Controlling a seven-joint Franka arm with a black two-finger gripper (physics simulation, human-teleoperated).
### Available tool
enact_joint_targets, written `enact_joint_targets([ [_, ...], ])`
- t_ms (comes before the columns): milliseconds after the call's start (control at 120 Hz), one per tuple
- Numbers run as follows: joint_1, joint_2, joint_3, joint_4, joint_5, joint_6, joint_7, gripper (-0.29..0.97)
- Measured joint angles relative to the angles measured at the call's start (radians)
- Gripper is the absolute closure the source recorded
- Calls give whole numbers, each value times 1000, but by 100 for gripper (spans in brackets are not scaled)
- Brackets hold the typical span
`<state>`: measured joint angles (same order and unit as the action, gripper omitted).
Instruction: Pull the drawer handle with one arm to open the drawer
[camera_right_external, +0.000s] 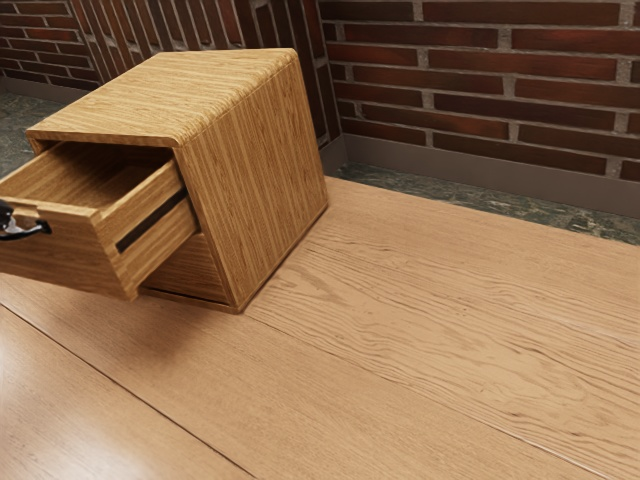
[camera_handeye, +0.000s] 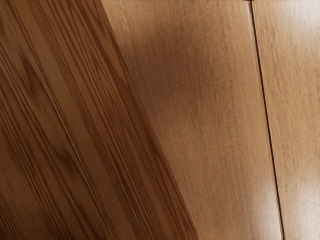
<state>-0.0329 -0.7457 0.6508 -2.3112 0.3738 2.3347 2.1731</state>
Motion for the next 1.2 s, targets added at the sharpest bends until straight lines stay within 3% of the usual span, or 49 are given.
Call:
enact_joint_targets([
  [358, 52, -58, -13, -36, 14, -24, -1, 4],
  [558, 109, -152, -136, -19, 10, -98, -7, 1],
  [700, 87, -119, -241, 143, -8, -230, -50, 1],
  [775, 41, -43, -272, 258, -25, -334, -99, 0],
  [975, 11, 326, -385, 731, -118, -748, -316, 0],
  [1133, -67, 599, -403, 1089, -154, -1055, -520, 0],
  [1200, -81, 655, -408, 1162, -164, -1148, -597, 0],
])
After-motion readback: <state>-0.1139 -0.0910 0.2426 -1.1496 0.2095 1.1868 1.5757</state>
